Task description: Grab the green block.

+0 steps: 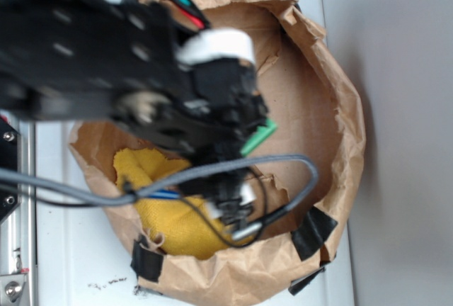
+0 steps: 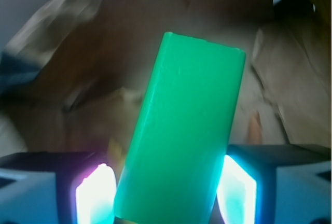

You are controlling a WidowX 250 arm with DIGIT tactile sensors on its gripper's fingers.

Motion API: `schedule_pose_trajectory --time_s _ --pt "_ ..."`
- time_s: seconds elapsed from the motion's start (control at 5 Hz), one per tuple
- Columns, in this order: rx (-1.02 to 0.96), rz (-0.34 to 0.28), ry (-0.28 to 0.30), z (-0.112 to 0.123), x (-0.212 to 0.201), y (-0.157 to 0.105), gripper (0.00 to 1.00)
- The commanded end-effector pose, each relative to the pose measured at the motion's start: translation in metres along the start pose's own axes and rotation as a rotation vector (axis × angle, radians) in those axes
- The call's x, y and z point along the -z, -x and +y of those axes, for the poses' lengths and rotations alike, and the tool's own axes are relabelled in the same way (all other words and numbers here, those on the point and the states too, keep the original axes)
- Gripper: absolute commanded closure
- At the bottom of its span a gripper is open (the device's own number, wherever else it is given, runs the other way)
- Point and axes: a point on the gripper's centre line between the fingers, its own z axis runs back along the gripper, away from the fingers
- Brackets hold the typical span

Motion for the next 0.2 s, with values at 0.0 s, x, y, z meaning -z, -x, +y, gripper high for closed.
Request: schedule_pose_trajectory --time_s 0.0 --pt "0.06 -0.055 -0.011 0.0162 -0.0334 0.0006 1.0"
